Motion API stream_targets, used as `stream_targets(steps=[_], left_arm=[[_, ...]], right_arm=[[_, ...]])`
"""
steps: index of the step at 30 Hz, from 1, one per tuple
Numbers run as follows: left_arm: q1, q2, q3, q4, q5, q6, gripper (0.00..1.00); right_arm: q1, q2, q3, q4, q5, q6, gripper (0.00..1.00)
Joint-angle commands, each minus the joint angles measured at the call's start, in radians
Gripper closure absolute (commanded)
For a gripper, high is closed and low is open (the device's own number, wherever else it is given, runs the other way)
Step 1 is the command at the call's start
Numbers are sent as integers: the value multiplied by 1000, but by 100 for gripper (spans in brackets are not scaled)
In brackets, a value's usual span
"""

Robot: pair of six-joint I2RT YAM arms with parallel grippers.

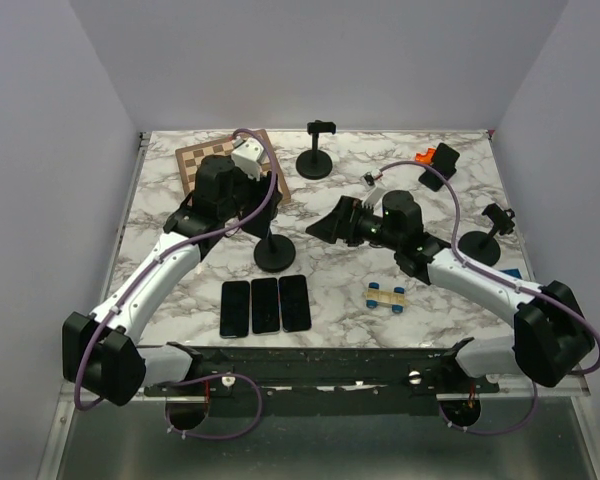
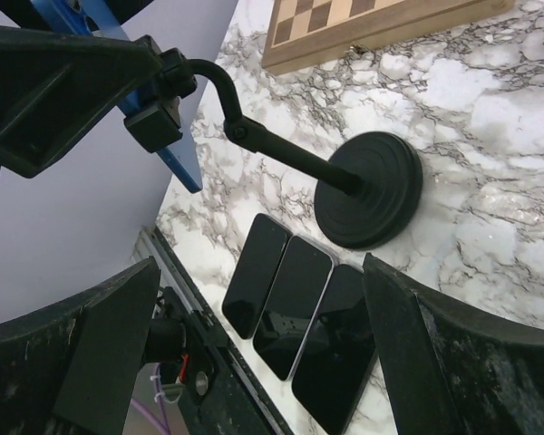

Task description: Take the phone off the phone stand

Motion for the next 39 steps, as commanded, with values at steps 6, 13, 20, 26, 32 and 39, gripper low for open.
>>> stream_targets(steps=[6,13,20,26,32,39], left_arm=[[-6,31,101,-25,58,-37,33],[-9,81,105,-14,63,-71,46],[-15,72,102,-8,45,-111,78],[-25,54,94,-5,45,-105,97],[-26,41,83,4,19,-91,100],[-28,35,78,9,-27,-84,100]], right_arm=[[68,100,88,115,16,7,0],[104,133,106,156,49,18,0],[158,168,102,275,163,-80,16],[157,240,99,443,194,-101,23],[155,321,185,452,176,-99,41],[154,355,198,468,150,-100,45]])
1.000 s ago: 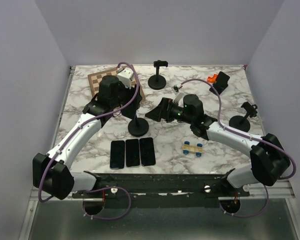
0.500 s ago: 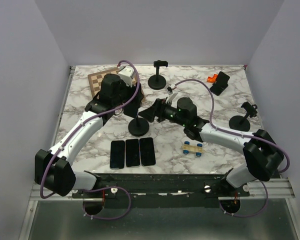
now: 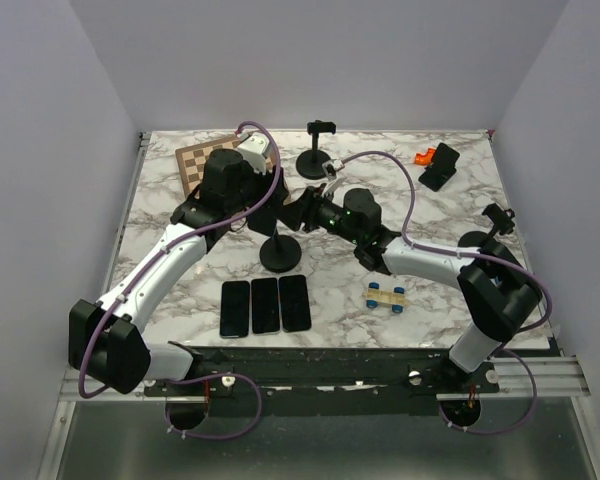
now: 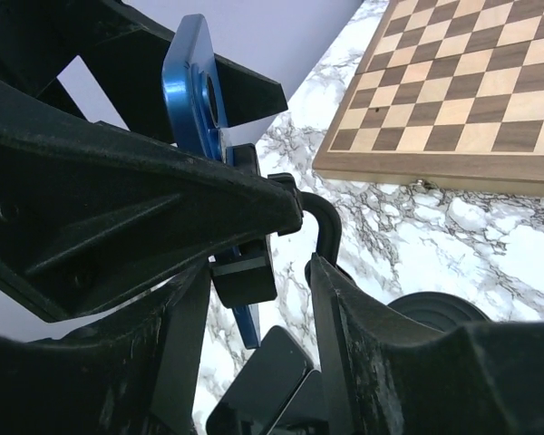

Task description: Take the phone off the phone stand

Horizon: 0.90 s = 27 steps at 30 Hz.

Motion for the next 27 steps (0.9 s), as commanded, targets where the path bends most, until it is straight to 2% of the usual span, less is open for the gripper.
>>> stream_targets(steps=[1,5,8,13,16,19,23,27], left_arm=[[-11,-39,-1,47,-40,-23,100],[-17,-44,-2,48,-80,-23,100],[-26,-51,-11,55,-118,-15,100],[-42,-84,-52,90,-255,9,100],[-42,-103,-83,124,-304,27,100],[-41,-115,-107,150,-310,41,100],[-37,-116,-108,147,-304,66,100],[-15,-122,-114,154,-237,74,100]], right_arm=[[1,18,26,45,-4,-22,48],[2,32,40,33,-25,-33,70],[0,32,34,26,-6,-46,98],[-14,7,-25,40,2,-87,100],[-52,0,-68,88,-69,-81,99],[-92,1,-105,119,-104,-69,99],[-163,-1,-172,238,-237,-20,99],[-229,6,-199,285,-330,4,99]])
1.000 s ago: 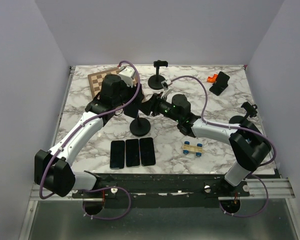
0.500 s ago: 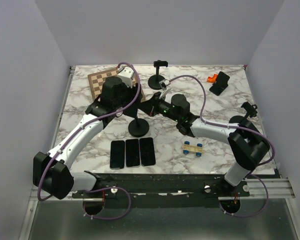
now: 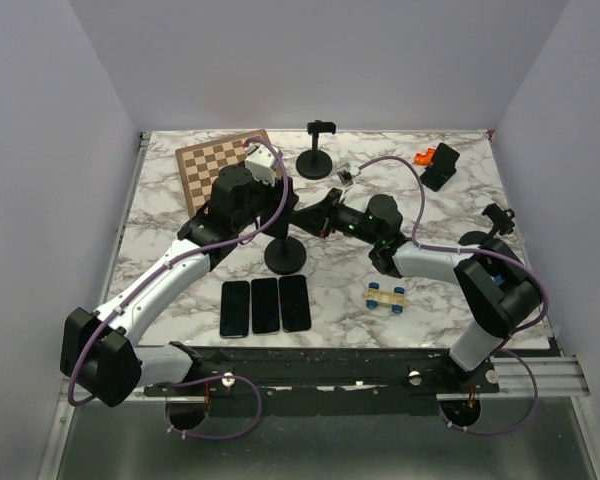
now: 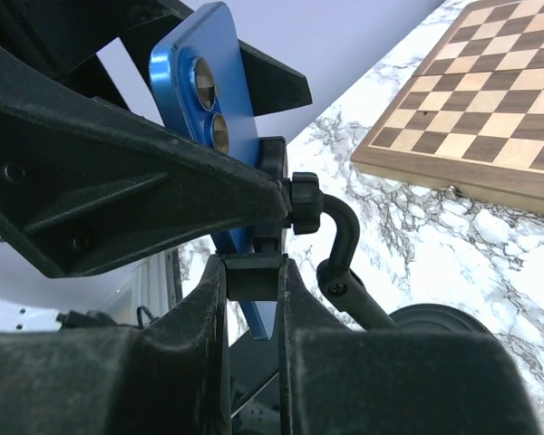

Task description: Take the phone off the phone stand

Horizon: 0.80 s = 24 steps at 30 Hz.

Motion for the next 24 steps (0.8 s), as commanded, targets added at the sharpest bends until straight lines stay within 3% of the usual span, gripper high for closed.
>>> stream_targets(steps=[1,18,24], left_arm=[[81,-55,-7,30,-67,85,100],[90,-82,-66,102,13,142,100],[89,-101,-73,104,82,138,100]], right_arm=[[-125,0,-60,24,-88,10,99],[-198,114,-10,156,-329,101,99],[-202,155,67,47,-371,40,99]])
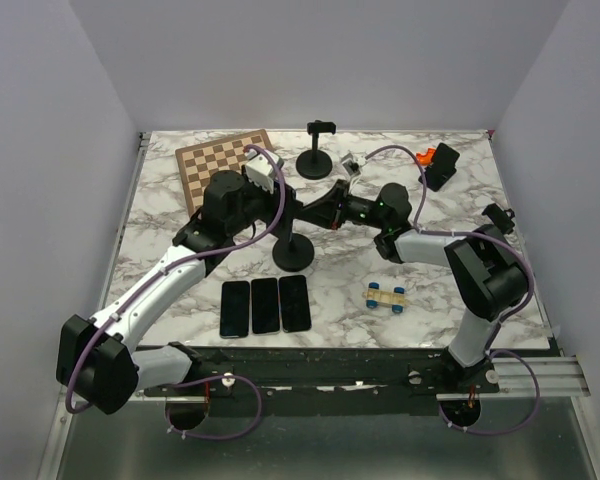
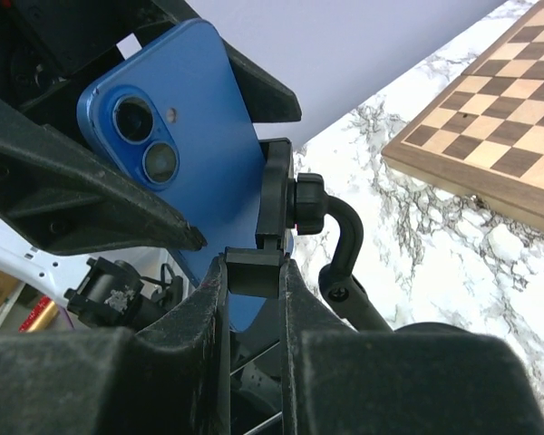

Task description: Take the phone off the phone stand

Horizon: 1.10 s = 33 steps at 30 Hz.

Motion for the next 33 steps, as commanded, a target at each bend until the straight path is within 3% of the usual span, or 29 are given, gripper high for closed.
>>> stream_targets(steps=[1,13,20,33], left_arm=[[73,-66,-9,16,-104,95,100],[73,-112,-1,48,132,-20,100],[63,-96,13,69,287,-71,100],[-11,-109,19,70,354,-47,100]], right_arm=[[-58,51,45,-164,-29,-54,99],[-58,12,45,-297,173,-143,99],[-48,30,110,-297,183,-112,99],[57,106,241,-339,310,-79,99]])
